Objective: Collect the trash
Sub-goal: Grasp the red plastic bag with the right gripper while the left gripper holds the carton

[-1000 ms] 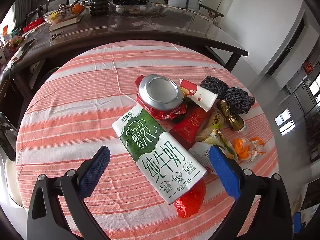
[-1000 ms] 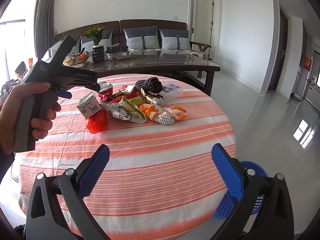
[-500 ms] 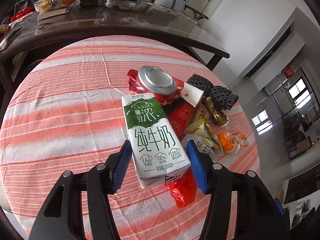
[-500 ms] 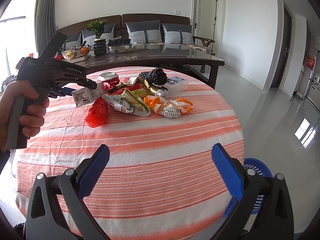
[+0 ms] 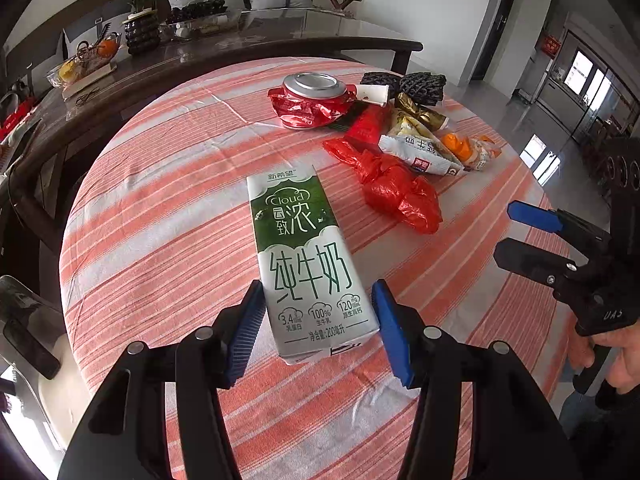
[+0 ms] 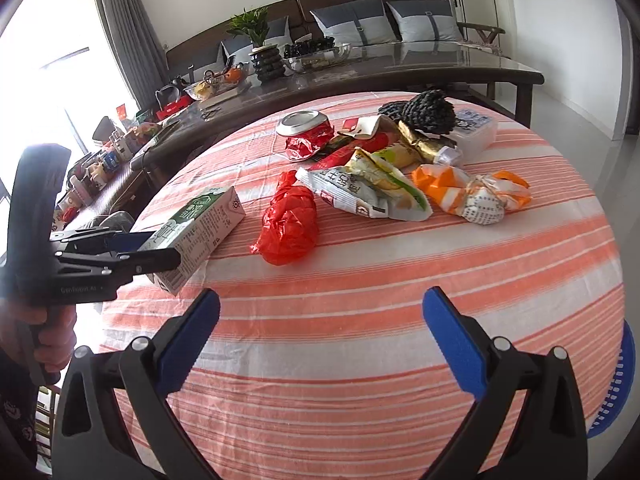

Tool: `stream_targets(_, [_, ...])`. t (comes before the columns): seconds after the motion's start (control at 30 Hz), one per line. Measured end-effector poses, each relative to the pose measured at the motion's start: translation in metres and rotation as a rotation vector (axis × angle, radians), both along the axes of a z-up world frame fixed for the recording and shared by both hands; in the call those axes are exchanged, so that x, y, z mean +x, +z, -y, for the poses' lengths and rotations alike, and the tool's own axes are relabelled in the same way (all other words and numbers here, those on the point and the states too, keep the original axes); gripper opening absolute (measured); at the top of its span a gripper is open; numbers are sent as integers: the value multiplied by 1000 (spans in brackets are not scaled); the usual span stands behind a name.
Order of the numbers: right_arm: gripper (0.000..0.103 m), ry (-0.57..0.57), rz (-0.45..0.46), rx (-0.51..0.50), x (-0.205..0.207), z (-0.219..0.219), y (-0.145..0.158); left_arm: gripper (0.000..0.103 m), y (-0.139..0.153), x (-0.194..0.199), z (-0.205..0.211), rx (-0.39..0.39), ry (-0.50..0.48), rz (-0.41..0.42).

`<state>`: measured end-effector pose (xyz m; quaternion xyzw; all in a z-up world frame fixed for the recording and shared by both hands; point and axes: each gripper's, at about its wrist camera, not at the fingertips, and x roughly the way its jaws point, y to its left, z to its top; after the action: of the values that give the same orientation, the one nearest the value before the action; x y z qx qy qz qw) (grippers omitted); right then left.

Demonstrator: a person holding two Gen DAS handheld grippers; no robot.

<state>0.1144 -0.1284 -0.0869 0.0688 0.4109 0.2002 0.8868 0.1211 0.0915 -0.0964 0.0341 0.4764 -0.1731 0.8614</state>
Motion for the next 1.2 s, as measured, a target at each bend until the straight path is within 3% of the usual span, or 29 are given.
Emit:
stream_targets(0.1, [77,54,-59,38,33,-23,-3,55,-5,-5,1,-7,1,9])
stream_targets(0.2, [69,83,-81,-21,56,-47,-10,56,-11,-6,3,-16,-6,6])
stream_targets(0.23, [52,95,-89,-42,62,-53,-14,56,-13,-6,3,-17,-4,9])
stream_targets(0.27, [43,103,-100,-57,66,-56,-18,57,-15,-6,3,-20,1,10])
stream_targets(0.33, [36,100,-100,-63,63,-56,-19,60,-18,-6,2,-31,14,2])
stream_targets(0.53, [36,47,-48,-133,12,-13,-8,87,-28,-4,8,-8,61,40])
stream_targets(0.67, [40,-37,-45,-196,-11,14,-19,92,-37,3,17,44,85,60])
stream_targets(0.73, [75,-61,-68,-207,-9,20,-31,92,-38,4,23,88,83,62])
stream_targets(0.77, [78,-66,-83,-203,-6,21,-35,94,-39,4,24,103,84,64])
stream_targets(0.8, [80,-63,-71,-204,-2,20,-37,98,-40,5,24,111,94,61])
stream_targets(0.93, [86,-26,-52,-271,6,8,-41,99,-42,7,21,102,106,50])
stream_targets(1.2, [87,-24,-44,-267,7,7,-42,99,-42,8,21,98,108,50])
